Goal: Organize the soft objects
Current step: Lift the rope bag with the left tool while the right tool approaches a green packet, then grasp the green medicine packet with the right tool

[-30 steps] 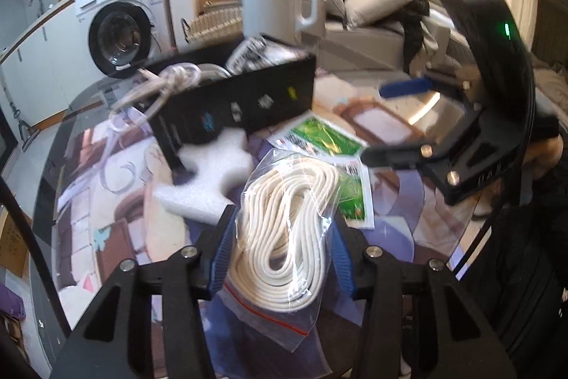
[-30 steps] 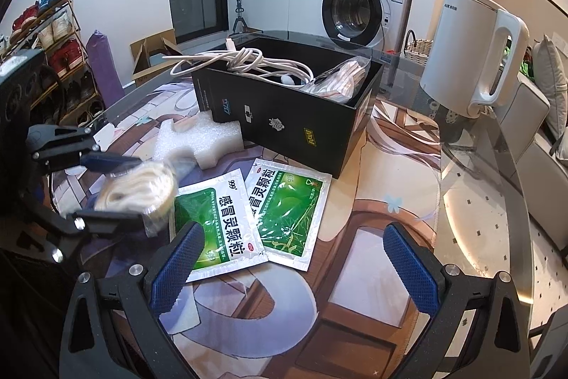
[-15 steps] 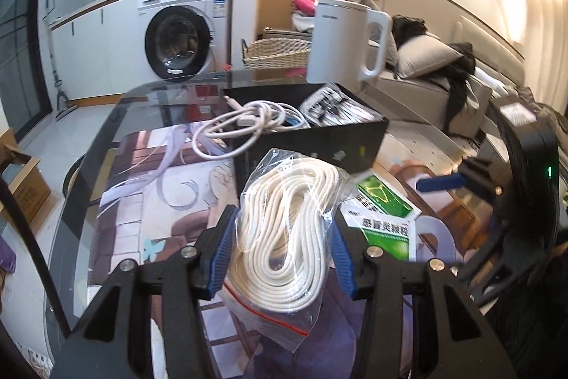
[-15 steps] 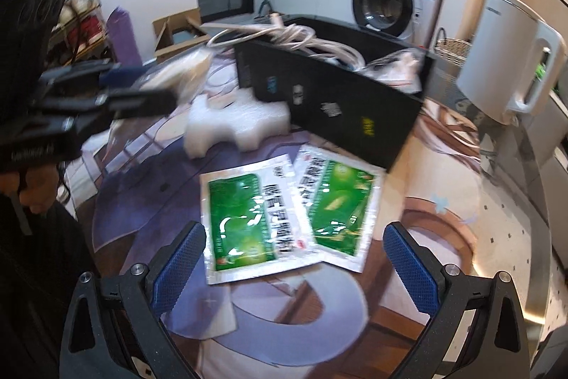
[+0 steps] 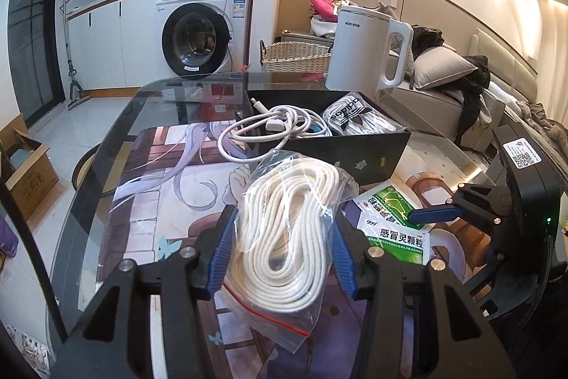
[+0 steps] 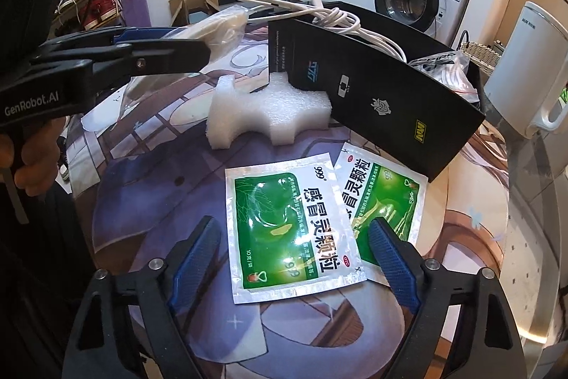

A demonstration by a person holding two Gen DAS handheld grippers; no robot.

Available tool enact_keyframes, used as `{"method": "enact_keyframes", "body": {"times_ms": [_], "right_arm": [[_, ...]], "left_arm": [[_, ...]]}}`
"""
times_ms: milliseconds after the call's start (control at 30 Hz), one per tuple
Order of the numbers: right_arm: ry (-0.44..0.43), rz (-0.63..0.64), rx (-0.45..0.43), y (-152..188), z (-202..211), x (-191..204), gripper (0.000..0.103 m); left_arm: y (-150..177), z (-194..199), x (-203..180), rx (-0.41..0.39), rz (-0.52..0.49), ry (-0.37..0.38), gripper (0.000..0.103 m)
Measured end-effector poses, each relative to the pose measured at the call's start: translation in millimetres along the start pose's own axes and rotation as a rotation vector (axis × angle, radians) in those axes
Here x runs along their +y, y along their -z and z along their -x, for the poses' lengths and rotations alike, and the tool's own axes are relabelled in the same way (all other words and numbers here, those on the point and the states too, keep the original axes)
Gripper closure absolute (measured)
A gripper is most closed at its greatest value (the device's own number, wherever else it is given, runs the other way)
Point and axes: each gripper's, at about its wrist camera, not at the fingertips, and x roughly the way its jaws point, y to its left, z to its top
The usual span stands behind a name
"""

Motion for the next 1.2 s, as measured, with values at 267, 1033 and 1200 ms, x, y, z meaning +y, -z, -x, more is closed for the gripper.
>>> {"method": "enact_keyframes", "body": {"times_ms": [267,1033,1200], "right_arm": [[-0.001,-0.002,0.008,-0.8,-1.0,0.0,0.017],[-0.04,0.074,-0.046,10.2,14.0,17.9,0.058],[-0.092,0.071,-0.078,10.0,22.4,18.4,0.1]], "left_arm": [[0.6,-0.8,1.5,0.001,0.001,-0.009,0.053],[-0.8,-2.5,-1.4,0.0,0.004,-0.024,0.053],[-0.8,-2.2,-1.9,-0.004,0.001,-0.024,0.053]]}}
